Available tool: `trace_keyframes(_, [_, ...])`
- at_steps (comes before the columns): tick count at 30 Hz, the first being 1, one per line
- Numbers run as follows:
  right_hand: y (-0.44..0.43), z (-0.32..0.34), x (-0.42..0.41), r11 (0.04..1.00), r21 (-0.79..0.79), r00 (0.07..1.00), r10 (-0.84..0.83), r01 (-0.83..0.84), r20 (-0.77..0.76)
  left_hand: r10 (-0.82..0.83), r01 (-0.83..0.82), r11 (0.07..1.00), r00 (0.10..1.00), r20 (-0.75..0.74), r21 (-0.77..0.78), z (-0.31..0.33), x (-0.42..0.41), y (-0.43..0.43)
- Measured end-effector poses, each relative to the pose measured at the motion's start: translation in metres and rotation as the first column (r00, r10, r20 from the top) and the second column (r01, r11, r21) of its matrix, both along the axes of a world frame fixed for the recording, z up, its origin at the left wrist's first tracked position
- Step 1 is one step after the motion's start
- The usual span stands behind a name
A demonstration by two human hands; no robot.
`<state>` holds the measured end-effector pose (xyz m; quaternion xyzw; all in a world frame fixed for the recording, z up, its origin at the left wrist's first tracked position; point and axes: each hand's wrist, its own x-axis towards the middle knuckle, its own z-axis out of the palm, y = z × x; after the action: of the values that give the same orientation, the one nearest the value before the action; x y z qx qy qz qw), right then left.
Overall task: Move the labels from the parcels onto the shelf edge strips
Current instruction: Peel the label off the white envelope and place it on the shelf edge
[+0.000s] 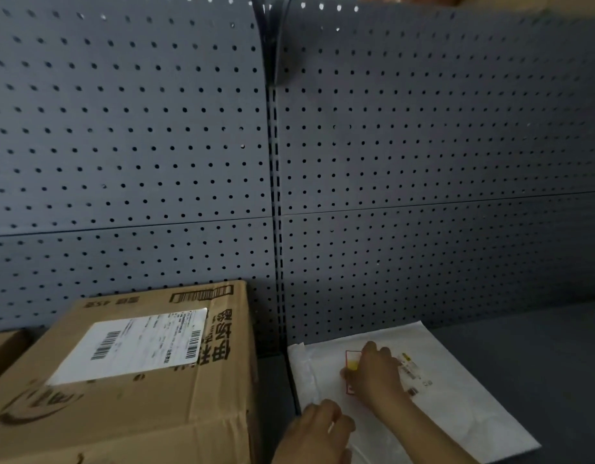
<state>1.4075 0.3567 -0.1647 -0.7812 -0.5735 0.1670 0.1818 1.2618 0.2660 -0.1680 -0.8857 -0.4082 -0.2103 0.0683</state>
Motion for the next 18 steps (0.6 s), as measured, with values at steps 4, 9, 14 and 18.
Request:
trace_keyframes(4, [0.005,0.007,0.002,0.999,-0.037,0.988,-0.025,0.020,-0.155,-0.034,0.034,0.999,0.999,0.015,0.035,0.002,0.000,0.005])
trace_keyframes(9, [-0.014,0.025,0.026,1.000,-0.017,0.953,0.007,-0.013,-0.304,-0.078,0.078,0.996,0.997,0.004,0.040,0.004,0.002,0.000])
trace_keyframes(14, [-0.062,0.035,0.059,0.989,0.115,0.833,-0.010,0.088,-0.552,-0.169,0.168,0.985,0.985,0.044,0.022,-0.001,0.019,-0.019])
trace_keyframes(18, [-0.108,0.041,0.079,0.982,0.145,0.787,-0.005,0.120,-0.617,-0.233,0.229,0.972,0.970,0.066,0.053,-0.013,0.039,-0.038])
